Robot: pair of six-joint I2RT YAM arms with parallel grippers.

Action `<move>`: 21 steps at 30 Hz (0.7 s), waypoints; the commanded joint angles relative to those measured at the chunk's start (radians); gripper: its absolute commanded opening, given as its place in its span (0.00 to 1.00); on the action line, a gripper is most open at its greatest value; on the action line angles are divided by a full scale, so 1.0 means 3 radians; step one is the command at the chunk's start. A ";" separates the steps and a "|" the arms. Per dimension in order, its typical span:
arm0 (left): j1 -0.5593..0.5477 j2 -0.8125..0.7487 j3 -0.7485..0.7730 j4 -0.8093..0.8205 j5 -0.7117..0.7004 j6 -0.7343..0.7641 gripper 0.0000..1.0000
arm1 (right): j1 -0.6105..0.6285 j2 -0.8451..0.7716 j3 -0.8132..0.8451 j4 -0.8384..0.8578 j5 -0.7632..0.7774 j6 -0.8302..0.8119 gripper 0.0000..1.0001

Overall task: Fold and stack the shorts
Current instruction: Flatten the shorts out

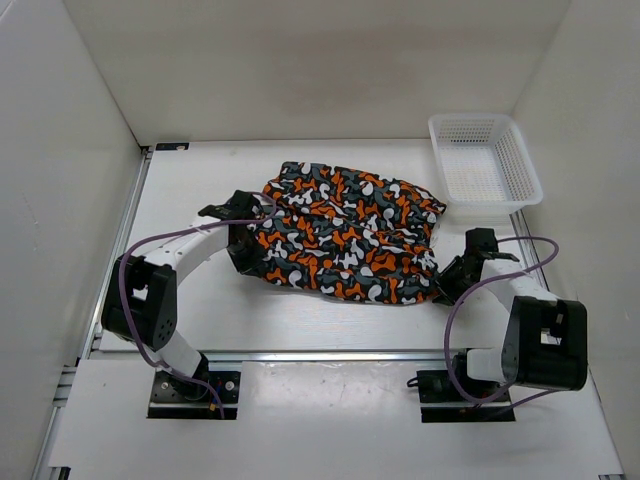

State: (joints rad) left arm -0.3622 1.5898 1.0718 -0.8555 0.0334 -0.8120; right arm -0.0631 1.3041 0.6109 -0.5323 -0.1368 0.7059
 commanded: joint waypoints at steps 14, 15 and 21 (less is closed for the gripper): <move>0.0261 -0.0502 0.1294 -0.0885 -0.0402 0.0292 0.10 | 0.0042 -0.0455 0.1407 -0.0520 0.0394 -0.0149 0.00; 0.0261 -0.0554 0.1462 -0.0952 -0.0448 0.0293 0.10 | 0.0042 -0.0567 0.1567 -0.0612 0.0395 -0.0180 0.00; 0.0302 -0.1325 0.2517 -0.0851 -0.0617 0.0329 0.10 | 0.0042 -0.0808 0.2981 -0.1150 0.0073 -0.0374 0.00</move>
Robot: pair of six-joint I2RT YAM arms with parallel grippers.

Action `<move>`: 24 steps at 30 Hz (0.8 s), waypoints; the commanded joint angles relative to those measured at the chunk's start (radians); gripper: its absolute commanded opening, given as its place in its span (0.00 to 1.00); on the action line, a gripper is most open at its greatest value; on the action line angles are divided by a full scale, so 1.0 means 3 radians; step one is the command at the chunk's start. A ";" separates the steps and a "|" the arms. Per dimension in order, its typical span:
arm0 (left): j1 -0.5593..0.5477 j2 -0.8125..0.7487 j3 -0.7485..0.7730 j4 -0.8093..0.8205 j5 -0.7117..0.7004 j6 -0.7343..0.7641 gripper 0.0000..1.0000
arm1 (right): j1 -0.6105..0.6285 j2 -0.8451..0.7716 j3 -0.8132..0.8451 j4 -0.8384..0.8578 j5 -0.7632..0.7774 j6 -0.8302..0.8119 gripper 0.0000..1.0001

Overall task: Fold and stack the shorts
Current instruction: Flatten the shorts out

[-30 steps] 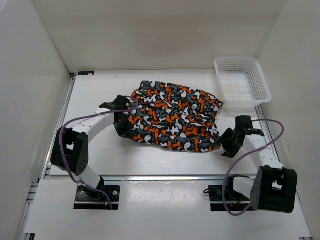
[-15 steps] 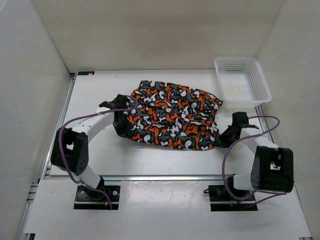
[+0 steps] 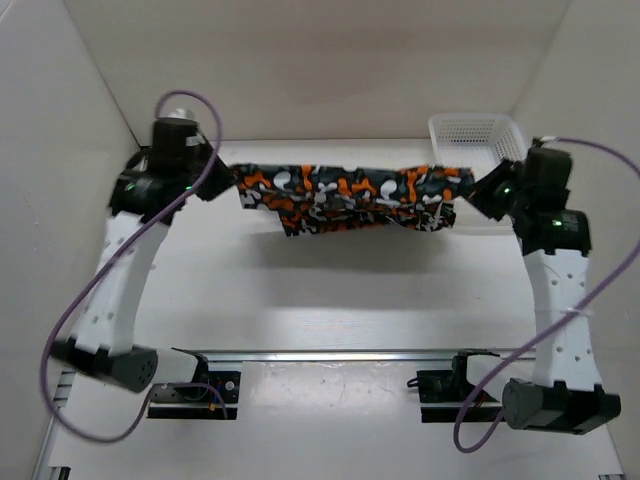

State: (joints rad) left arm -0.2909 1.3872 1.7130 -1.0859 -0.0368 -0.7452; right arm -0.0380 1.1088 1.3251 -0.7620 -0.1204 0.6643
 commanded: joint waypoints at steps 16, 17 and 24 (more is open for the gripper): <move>0.0065 -0.1433 0.2178 -0.0169 -0.0736 0.0454 0.10 | 0.0254 -0.0817 0.2138 -0.0651 -0.0412 -0.0430 0.00; 0.0065 -0.1393 0.2387 -0.0225 -0.0736 0.0490 0.10 | 0.0254 -0.0817 0.2179 -0.0696 -0.0371 -0.0389 0.00; 0.0034 -0.1290 0.2334 -0.0297 -0.0925 0.0587 0.10 | 0.0254 -0.0674 0.2134 -0.0779 -0.0126 -0.0353 0.00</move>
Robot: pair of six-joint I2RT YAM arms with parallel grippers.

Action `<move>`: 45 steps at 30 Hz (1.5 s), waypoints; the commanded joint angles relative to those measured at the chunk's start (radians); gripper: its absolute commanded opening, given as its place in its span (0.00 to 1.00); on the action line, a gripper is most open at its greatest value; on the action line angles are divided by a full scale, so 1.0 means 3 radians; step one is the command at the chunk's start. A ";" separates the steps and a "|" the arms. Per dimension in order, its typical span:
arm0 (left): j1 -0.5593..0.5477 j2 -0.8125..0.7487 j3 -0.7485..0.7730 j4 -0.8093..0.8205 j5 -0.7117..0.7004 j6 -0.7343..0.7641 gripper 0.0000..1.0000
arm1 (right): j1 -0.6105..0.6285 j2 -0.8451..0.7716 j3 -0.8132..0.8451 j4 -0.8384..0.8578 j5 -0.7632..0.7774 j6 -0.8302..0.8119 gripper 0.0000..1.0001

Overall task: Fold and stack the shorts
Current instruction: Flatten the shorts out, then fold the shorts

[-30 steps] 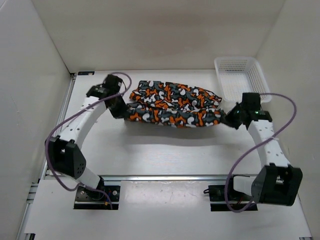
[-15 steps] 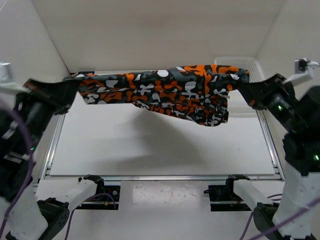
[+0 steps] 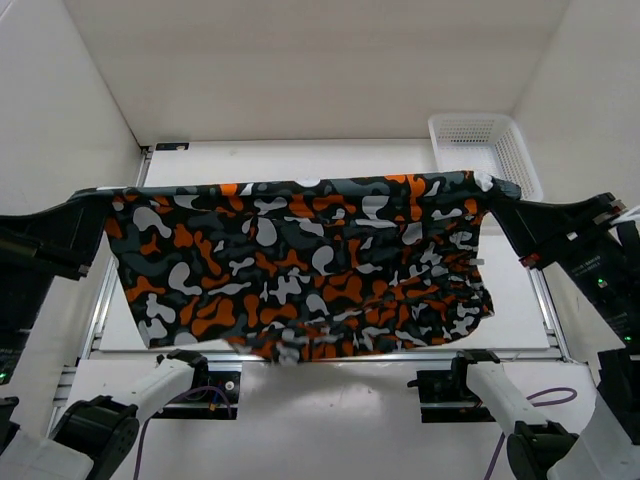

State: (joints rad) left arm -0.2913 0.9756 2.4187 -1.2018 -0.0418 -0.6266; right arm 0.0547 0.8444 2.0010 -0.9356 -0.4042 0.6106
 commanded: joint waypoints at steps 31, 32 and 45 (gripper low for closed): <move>0.1103 0.4055 0.0441 0.0693 -0.0106 0.0386 0.10 | 0.0068 0.4344 0.0202 0.1074 0.0739 -0.0246 0.00; 0.1104 0.3964 0.0390 0.0693 -0.0056 0.0386 0.10 | 0.0068 0.4344 0.0233 0.1038 0.0739 -0.0246 0.00; 0.0844 0.1506 -0.2868 0.0677 0.0369 0.0335 0.10 | 0.0068 0.3061 -0.1474 0.0905 0.0933 -0.0465 0.00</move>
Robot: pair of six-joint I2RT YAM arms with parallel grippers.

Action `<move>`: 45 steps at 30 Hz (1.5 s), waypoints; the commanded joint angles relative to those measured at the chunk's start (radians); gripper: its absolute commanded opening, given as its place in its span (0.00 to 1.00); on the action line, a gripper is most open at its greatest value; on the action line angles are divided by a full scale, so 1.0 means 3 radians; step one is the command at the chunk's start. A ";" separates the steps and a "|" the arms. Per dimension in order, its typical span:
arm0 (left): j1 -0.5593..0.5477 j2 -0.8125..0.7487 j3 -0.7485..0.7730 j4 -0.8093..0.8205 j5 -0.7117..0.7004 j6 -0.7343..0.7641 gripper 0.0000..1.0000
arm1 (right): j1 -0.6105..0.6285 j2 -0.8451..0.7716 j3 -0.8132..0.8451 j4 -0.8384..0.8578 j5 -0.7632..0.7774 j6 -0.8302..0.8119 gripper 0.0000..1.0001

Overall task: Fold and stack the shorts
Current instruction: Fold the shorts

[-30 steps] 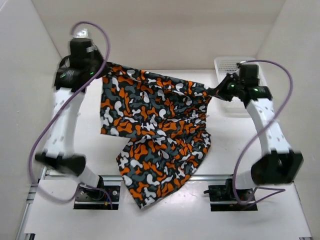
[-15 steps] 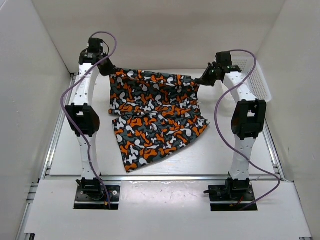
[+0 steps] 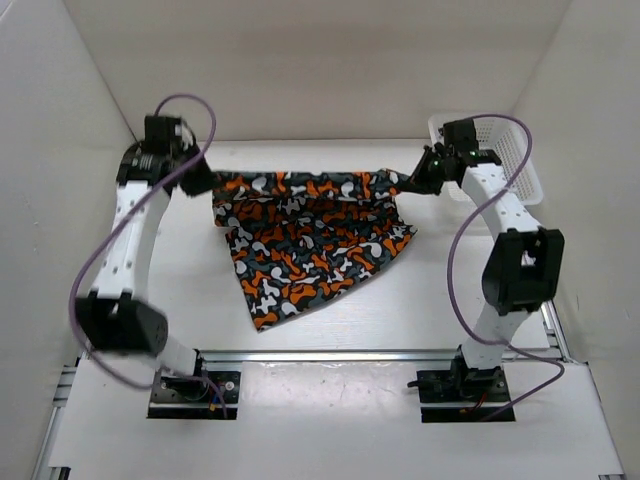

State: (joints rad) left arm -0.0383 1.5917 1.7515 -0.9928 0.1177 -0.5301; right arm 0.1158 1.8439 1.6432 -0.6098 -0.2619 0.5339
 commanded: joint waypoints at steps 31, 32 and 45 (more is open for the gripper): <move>-0.1605 -0.1859 -0.2730 -0.0275 -0.0152 -0.1107 0.10 | -0.0304 -0.1575 -0.1826 -0.0258 0.1170 0.0015 0.00; -0.1606 -0.1890 -0.2730 -0.0311 -0.0152 -0.1107 0.10 | -0.0304 -0.1575 -0.1857 -0.0258 0.1200 0.0015 0.00; -0.2342 -0.1420 -0.3491 0.0185 0.0334 -0.1214 0.45 | -0.0534 -0.1432 -0.2236 -0.0227 0.1277 0.0204 0.43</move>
State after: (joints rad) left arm -0.7193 1.1187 0.7242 -0.9360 0.1932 -0.9066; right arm -0.0216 1.3842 0.9642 -0.7128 0.0658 0.5911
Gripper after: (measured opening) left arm 0.402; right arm 0.384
